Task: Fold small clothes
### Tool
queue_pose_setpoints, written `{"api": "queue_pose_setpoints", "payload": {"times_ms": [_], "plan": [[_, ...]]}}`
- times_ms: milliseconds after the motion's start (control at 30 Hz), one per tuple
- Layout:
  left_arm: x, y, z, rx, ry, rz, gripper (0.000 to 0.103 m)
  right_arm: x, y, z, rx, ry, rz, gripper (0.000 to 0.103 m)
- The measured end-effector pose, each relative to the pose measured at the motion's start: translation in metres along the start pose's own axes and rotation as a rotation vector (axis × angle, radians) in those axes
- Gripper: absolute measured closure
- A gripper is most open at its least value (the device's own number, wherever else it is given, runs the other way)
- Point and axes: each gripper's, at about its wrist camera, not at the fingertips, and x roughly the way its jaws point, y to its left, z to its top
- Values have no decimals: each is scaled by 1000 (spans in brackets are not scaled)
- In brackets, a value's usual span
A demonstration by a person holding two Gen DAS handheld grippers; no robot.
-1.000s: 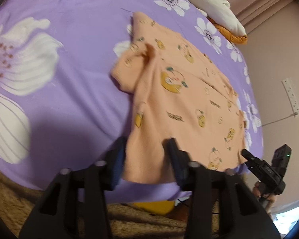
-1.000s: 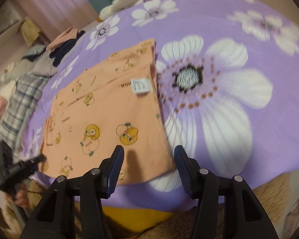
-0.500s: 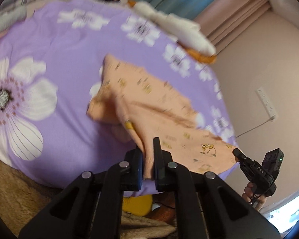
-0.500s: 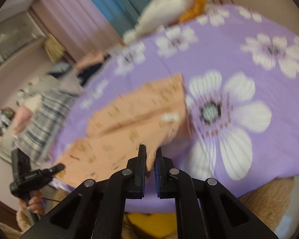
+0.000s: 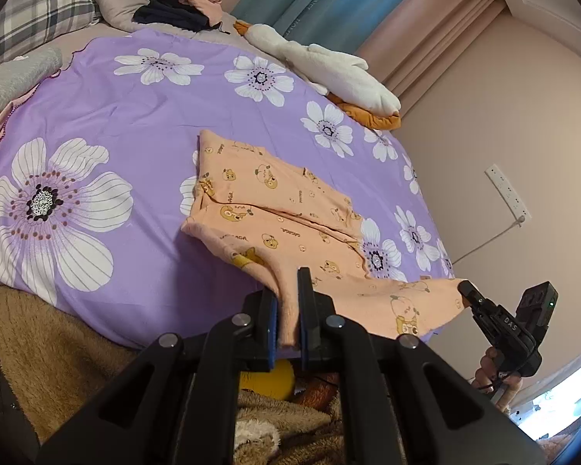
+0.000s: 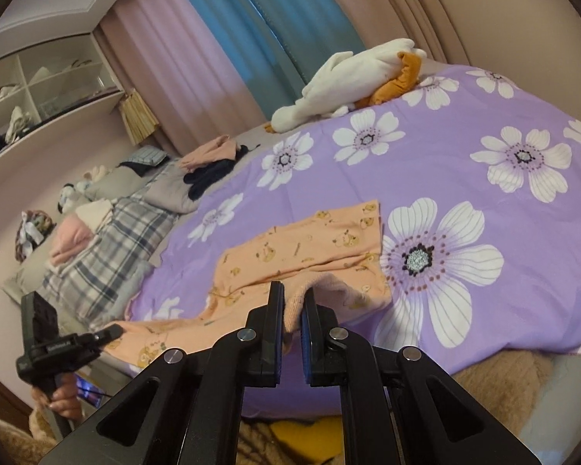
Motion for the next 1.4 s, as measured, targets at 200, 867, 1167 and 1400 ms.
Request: {"api": "queue_pose_setpoints", "payload": {"times_ms": [200, 867, 1167, 1400], "plan": [[3, 0, 5, 8, 3, 4, 95, -2, -1, -1, 10, -4, -9, 94], [40, 2, 42, 22, -9, 28, 95, 42, -19, 22, 40, 30, -47, 94], [72, 11, 61, -3, 3, 55, 95, 73, -26, 38, 49, 45, -68, 94], [98, 24, 82, -51, 5, 57, 95, 102, -33, 55, 65, 64, -71, 94]]}}
